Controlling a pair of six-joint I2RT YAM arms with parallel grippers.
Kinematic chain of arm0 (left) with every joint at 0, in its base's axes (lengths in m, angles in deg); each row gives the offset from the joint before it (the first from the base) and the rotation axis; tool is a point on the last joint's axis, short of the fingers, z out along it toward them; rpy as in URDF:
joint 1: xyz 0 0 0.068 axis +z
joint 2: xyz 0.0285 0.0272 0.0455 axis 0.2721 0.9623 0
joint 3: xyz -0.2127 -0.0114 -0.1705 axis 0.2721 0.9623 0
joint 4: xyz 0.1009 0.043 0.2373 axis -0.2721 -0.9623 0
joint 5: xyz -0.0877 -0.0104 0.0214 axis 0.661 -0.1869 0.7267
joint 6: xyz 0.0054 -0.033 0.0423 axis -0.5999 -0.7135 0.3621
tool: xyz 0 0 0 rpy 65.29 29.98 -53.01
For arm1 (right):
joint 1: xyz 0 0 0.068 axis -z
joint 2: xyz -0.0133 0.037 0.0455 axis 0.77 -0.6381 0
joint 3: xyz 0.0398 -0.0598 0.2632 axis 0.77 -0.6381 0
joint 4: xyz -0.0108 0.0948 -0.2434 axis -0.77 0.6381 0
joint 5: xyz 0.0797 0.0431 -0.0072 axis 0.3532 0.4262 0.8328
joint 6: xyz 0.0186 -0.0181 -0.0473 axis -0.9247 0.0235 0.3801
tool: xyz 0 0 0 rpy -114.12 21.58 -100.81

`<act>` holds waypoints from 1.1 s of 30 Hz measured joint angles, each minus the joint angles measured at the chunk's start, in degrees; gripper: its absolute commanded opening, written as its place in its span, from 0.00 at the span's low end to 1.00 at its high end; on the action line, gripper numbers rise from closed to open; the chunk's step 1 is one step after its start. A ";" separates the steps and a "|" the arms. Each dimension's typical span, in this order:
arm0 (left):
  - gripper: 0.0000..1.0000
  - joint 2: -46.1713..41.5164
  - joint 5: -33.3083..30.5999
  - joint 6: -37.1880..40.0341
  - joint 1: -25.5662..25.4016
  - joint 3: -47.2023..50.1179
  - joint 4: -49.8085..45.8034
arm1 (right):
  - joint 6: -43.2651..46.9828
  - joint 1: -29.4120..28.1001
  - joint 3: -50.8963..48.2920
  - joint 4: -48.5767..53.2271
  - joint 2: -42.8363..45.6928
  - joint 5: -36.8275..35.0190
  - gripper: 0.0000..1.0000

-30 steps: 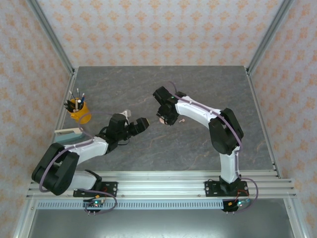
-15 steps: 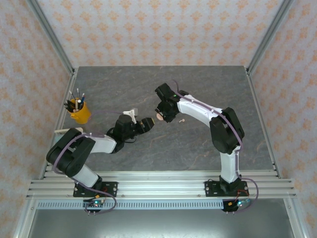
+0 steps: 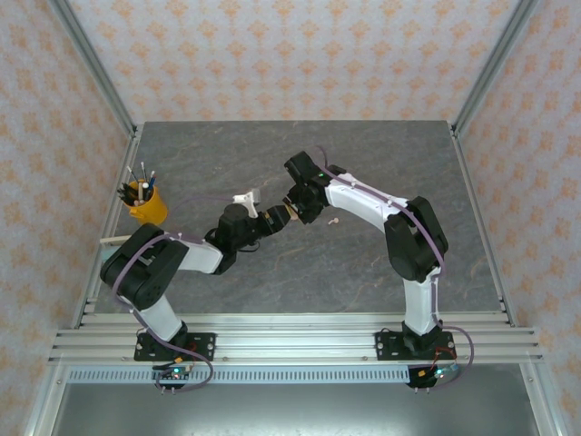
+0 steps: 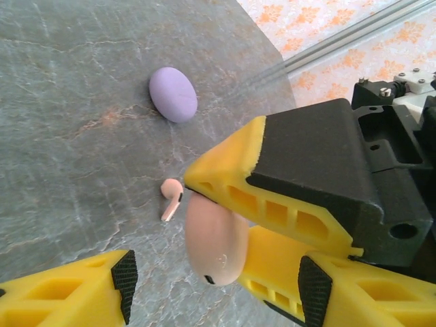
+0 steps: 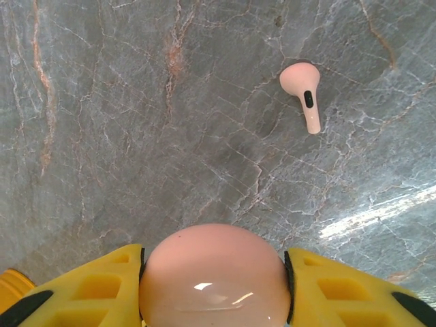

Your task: Insert wireless bluetooth earbuds into charging case

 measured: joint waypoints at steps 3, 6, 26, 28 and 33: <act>0.62 1.46 0.00 -0.59 -0.31 -0.96 0.42 | -0.17 0.07 0.00 -0.48 -0.02 0.46 0.37; 0.60 2.93 0.02 -0.79 -0.33 -1.86 0.50 | -0.39 0.07 0.00 -0.98 -0.02 0.83 0.36; 0.40 6.99 0.02 -1.20 -0.79 -5.40 1.73 | -0.63 0.55 -0.02 -2.97 -0.11 1.70 0.35; 0.34 6.99 0.00 -1.25 -0.79 -5.51 1.79 | -0.66 0.61 -0.02 -3.15 -0.11 1.73 0.35; 0.21 7.02 -0.55 -2.16 -0.79 -5.53 1.66 | -0.81 0.79 -0.02 -3.52 -0.11 1.84 0.35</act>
